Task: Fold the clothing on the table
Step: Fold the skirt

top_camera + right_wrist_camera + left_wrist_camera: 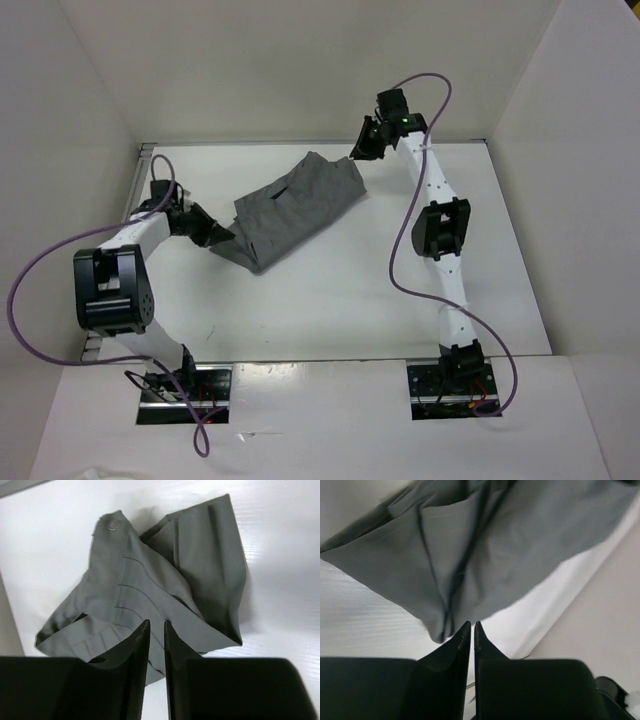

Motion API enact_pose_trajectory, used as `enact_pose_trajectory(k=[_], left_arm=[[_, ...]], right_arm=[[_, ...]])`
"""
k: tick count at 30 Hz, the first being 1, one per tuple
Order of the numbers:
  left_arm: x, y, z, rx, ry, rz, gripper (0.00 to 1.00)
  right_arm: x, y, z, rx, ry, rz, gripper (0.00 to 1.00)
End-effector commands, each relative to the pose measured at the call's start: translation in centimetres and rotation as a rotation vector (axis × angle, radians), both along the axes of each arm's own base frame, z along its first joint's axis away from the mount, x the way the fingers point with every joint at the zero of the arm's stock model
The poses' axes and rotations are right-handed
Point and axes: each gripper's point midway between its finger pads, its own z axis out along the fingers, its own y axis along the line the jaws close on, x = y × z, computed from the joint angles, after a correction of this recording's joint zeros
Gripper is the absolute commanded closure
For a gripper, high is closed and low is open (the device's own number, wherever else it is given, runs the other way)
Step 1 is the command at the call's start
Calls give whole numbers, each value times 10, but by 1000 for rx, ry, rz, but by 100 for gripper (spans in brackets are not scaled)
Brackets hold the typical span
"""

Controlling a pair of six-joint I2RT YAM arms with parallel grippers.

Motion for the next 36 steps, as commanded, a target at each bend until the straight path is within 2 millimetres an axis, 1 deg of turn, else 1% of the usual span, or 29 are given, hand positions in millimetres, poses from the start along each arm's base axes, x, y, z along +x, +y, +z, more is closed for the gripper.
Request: enact_pose_trajectory(k=[1, 4, 5, 6, 8, 11, 12, 13, 14, 15, 16, 17, 18, 19, 20, 21, 22, 24, 25, 26, 27, 28, 29, 30, 31, 32, 33, 35, 36], left_arm=[[-15, -9, -35, 70, 99, -113, 89], [-17, -19, -57, 75, 170, -143, 87], [-19, -19, -64, 75, 187, -151, 87], [-20, -23, -74, 62, 217, -166, 87], [-23, -26, -83, 73, 244, -189, 89], [-23, -24, -96, 79, 278, -187, 89], [-23, -23, -101, 85, 299, -185, 89], [-14, -19, -100, 85, 287, -175, 89], [-8, -13, -101, 84, 283, -161, 89], [-3, -9, -108, 109, 294, -153, 89], [17, 0, -101, 129, 259, -132, 89], [21, 3, -109, 145, 280, -135, 89], [32, 9, -110, 176, 271, -134, 89], [44, 16, -108, 187, 261, -118, 89], [71, 19, -93, 201, 194, -118, 89], [78, 22, -99, 210, 208, -115, 89], [89, 24, -96, 221, 192, -110, 89], [111, 32, -82, 234, 139, -103, 89], [115, 31, -76, 230, 124, -113, 89], [115, 31, -75, 230, 124, -113, 89], [119, 31, -64, 234, 97, -110, 88], [117, 31, -61, 240, 88, -118, 88], [116, 32, -50, 250, 61, -126, 88], [117, 32, -44, 253, 49, -125, 88], [113, 32, -44, 258, 49, -135, 86], [106, 29, -41, 249, 50, -139, 86], [102, 27, -40, 234, 52, -146, 86], [97, 23, -35, 218, 40, -153, 86], [93, 21, -36, 214, 37, -165, 85]], right_arm=[[-3, 8, -38, -57, 44, 41, 79], [-2, 21, -57, -72, 44, 78, 90], [0, 22, -78, -77, 68, 79, 92], [-1, 23, -86, -72, 80, 86, 95], [-6, 28, -115, -83, 126, 96, 98], [-20, 22, -134, -140, 199, 81, 100], [-33, 22, -143, -174, 246, 82, 100], [-39, 25, -142, -199, 258, 84, 100], [-47, 17, -150, -234, 296, 72, 100], [-58, 18, -142, -288, 306, 59, 100], [-76, 13, -155, -332, 374, 52, 100], [-82, 7, -136, -368, 359, 28, 100], [-93, 5, -133, -393, 377, 31, 100], [-127, -2, -152, -444, 480, 32, 100], [-141, -6, -149, -465, 495, 24, 100], [-152, -13, -144, -477, 503, 9, 100], [-176, -18, -133, -474, 499, 9, 100], [-201, -23, -115, -438, 503, -4, 100], [-201, -30, -108, -435, 495, -32, 96], [-199, -31, -99, -439, 468, -28, 93], [-197, -33, -92, -448, 446, -26, 92], [-182, -32, -68, -444, 366, -36, 89], [-177, -32, -60, -452, 341, -9, 75], [-171, -30, -49, -448, 311, 2, 67], [-155, -21, -22, -412, 235, 11, 63], [-151, -15, -12, -414, 210, 32, 54], [-136, 0, 20, -395, 111, 73, 52], [-128, 25, 29, -395, 58, 147, 49], [-115, 36, 52, -386, -32, 187, 47]])
